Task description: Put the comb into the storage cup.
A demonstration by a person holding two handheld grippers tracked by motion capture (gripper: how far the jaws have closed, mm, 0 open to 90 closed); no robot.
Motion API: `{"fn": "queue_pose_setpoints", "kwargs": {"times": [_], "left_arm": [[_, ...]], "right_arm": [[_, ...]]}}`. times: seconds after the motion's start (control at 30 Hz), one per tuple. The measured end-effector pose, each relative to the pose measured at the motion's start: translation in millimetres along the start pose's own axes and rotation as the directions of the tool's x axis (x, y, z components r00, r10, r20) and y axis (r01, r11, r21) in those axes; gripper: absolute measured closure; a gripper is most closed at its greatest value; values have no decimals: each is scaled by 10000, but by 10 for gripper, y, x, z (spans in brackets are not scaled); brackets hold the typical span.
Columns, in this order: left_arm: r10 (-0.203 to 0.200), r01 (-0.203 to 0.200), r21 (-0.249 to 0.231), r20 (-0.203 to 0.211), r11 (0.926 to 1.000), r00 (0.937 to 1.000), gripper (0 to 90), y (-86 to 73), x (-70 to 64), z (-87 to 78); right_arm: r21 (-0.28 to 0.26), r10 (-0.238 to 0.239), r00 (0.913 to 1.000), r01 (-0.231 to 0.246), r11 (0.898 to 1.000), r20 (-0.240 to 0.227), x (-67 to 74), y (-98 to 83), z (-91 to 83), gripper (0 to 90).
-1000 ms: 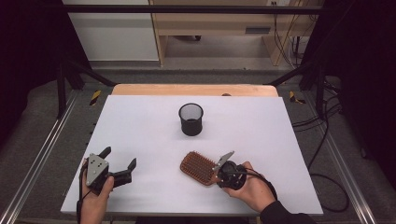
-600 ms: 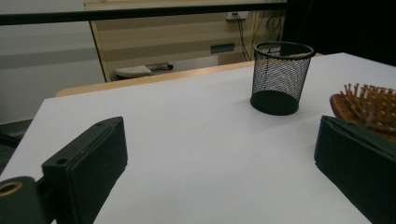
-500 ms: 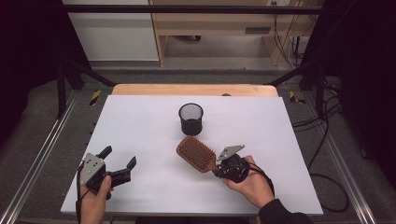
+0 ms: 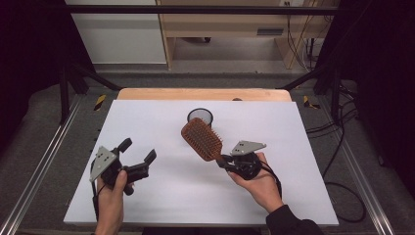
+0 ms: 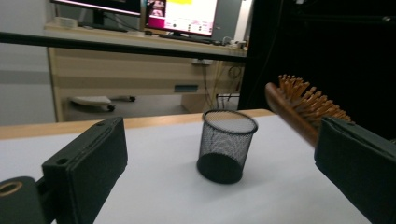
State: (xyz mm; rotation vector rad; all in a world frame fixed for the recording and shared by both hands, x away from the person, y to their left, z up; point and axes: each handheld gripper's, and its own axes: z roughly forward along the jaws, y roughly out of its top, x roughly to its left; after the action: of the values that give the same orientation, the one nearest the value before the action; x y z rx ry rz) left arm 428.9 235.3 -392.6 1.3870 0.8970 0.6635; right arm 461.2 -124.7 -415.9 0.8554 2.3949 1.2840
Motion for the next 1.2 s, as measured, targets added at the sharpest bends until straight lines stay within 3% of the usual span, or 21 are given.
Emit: {"fn": "queue_pose_setpoints", "kwargs": {"times": [0.1, 0.17, 0.47, 0.7, 0.9, 1.2], "left_arm": [[-42, 50, -289, 254, 9996, 9997, 29, 109, -46, 158], [-410, 434, -598, 402, 9973, 9983, 33, 112, -71, 190], [-622, 635, -88, 1068, 9979, 9923, 21, 3, -241, 134], [-1260, 1224, 333, 1444, 9919, 9815, 21, -37, -331, 184], [-1216, 1137, 550, 1721, 9920, 9775, 21, -58, -436, 216], [-1494, 1396, 616, 2017, 9883, 9680, 21, -61, -518, 228]], "right_arm": [[-370, 139, 9999, -138, 9992, 47, -13, 9, 35, 731], [-562, 289, 9996, -286, 9980, 50, -14, -5, 51, 731], [-792, 326, 9994, -333, 9963, -99, 95, -51, 138, 731], [-1079, 229, 9995, -253, 9938, -231, 179, -31, 137, 730], [-1213, 122, 9996, -150, 9925, -239, 224, -23, 139, 730], [-1384, -29, 9997, -8, 9904, -260, 290, -7, 141, 730]]}}
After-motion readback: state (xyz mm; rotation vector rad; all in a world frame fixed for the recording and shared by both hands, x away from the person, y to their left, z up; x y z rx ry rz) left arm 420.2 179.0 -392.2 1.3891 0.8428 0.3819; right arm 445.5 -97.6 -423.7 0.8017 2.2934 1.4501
